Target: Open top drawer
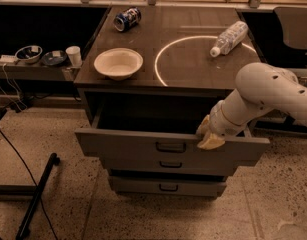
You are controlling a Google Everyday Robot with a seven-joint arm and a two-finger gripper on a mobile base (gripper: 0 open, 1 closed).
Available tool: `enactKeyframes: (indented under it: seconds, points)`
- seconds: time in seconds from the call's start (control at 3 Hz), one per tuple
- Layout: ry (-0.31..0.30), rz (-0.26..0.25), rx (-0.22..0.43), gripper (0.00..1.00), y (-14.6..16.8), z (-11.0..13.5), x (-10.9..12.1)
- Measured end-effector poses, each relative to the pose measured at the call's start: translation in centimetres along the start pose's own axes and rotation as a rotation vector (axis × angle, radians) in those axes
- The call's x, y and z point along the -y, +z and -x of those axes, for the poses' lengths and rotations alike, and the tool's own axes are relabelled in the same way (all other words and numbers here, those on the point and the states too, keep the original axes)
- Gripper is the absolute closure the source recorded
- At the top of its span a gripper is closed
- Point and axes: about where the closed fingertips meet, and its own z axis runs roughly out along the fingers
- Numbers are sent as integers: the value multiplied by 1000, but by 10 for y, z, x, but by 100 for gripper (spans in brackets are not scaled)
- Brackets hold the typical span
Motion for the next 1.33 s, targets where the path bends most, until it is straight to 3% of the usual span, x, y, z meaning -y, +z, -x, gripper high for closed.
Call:
enactKeyframes:
  seconds: [0.33,1.0,1.33]
  points:
    - [1,-11,7,55,-13,-8,2]
    - [5,-79,21,21,-58,-14,6]
    - [-1,-84,18,24,-57,3,11]
